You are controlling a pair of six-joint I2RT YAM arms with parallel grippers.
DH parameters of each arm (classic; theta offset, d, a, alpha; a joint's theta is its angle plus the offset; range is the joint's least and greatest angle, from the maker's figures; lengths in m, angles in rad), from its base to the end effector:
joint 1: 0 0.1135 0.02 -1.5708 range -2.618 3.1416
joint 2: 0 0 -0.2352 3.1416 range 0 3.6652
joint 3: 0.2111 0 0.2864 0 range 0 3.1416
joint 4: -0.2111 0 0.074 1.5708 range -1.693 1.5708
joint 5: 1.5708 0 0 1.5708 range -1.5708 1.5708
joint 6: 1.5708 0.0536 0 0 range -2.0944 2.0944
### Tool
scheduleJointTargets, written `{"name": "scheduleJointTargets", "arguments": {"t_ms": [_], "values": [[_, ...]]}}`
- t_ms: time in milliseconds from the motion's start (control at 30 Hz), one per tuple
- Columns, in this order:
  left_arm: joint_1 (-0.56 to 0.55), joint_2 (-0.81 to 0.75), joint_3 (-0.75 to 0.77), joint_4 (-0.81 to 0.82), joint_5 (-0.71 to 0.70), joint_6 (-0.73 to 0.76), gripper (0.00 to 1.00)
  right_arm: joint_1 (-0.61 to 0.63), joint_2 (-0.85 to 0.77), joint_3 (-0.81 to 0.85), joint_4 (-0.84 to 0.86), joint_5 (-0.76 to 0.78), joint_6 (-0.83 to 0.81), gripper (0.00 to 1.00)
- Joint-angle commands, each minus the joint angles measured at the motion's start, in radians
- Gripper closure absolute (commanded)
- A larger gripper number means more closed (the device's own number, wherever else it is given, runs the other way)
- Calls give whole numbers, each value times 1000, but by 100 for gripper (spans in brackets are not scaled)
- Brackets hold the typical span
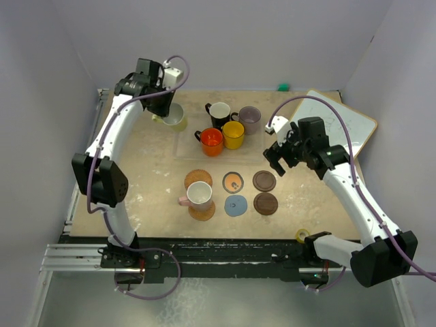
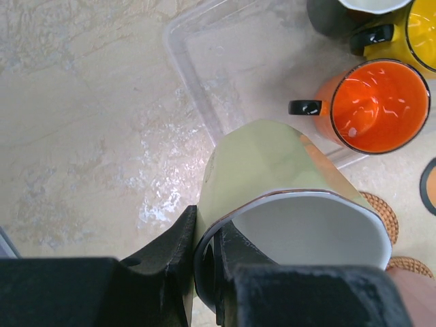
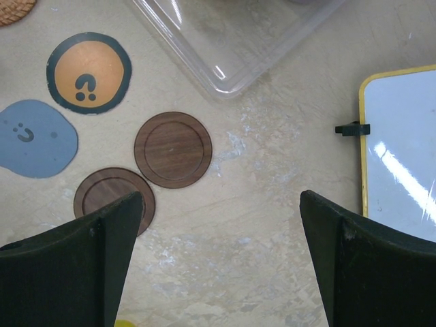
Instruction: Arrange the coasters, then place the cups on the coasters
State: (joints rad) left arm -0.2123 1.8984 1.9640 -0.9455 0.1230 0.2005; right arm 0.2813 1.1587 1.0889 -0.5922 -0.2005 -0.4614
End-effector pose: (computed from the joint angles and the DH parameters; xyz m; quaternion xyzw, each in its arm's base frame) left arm 0.4407 -0.1017 0.3164 0.2128 0.9149 -0.0598 0.3376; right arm 0.2940 0.0961 0.2916 -0.3653 0.8171 0.0503 0.4430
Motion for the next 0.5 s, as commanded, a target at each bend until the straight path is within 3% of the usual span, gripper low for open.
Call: {"name": "scheduleJointTargets", "arguments": {"t_ms": [0, 467], "values": [[-46, -132, -28, 35, -13, -49, 97, 4, -18, 39, 25, 15, 28, 0], [-406, -272, -199, 36, -125, -180, 97, -29, -24, -3, 112, 148, 99, 0]]}}
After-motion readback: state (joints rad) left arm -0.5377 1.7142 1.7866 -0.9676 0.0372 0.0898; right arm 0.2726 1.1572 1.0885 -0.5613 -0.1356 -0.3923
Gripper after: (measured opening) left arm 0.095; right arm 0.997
